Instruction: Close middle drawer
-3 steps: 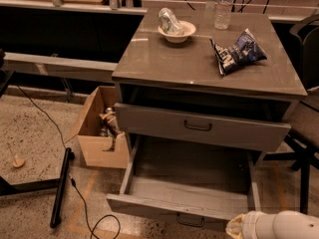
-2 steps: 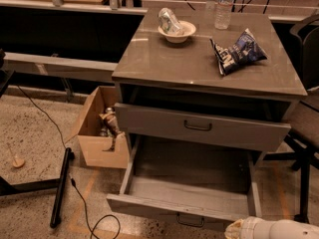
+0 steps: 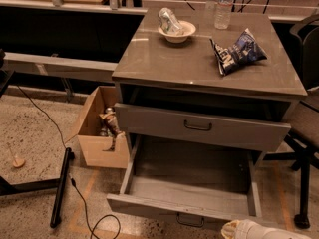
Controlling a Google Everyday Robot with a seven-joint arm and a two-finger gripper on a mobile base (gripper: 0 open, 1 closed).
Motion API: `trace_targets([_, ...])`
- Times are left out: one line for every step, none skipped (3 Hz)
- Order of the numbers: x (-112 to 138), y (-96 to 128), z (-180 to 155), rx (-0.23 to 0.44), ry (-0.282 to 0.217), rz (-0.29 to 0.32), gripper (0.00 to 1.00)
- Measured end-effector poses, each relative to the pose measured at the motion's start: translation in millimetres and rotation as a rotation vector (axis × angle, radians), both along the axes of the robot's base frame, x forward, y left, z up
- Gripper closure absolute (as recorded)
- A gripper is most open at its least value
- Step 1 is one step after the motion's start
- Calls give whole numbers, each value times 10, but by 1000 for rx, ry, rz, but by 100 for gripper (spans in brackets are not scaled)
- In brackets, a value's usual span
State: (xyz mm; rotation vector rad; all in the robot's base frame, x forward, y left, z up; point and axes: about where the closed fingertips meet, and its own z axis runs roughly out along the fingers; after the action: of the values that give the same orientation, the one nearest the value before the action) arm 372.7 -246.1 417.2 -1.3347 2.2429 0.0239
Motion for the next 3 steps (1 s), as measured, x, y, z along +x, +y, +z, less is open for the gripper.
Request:
trace_targets([247,-40,-64,-16,-76,-18,100])
trace_targets([462,-72,-130,-29,-125,-41,100])
trace_targets([760,-112,-162,-53,-186,-50,100])
